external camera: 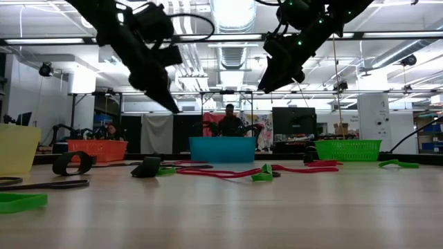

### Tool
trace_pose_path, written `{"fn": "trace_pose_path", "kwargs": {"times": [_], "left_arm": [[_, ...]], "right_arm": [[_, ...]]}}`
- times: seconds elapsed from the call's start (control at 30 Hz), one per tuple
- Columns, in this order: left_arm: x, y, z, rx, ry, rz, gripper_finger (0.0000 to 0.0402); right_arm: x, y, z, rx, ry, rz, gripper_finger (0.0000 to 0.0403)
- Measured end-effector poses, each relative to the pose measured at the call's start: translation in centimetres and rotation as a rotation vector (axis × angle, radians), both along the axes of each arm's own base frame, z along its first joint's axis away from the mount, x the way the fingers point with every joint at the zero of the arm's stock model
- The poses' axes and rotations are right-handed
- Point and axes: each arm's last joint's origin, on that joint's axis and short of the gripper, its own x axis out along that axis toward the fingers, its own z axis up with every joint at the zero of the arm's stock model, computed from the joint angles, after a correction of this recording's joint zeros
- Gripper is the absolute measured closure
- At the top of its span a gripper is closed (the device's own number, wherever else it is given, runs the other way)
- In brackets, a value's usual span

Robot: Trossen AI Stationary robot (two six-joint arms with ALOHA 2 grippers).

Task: Sort rubber bands into baskets
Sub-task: Put the red rubber band into the yellow bin

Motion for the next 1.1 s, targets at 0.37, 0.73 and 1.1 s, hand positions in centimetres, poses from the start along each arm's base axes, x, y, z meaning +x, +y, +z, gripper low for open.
{"fn": "trace_pose_path", "kwargs": {"times": [0.37, 0.73, 1.1], "left_arm": [[1.0, 3.5, -6.1, -0.040, -0.007, 0.174, 0.0281], [2.1, 5.3, -9.7, -0.005, 0.086, 0.255, 0.0218], [2.0, 6.0, -11.0, -0.053, 0.102, 0.256, 0.0332]], "right_arm": [[-0.2, 0.1, -1.2, 0.029, -0.008, -0.015, 0.0213], [-0.1, 0.1, -1.1, 0.017, -0.023, -0.012, 0.0213], [-0.1, 0.1, -1.1, 0.014, -0.026, -0.010, 0.0213]]}}
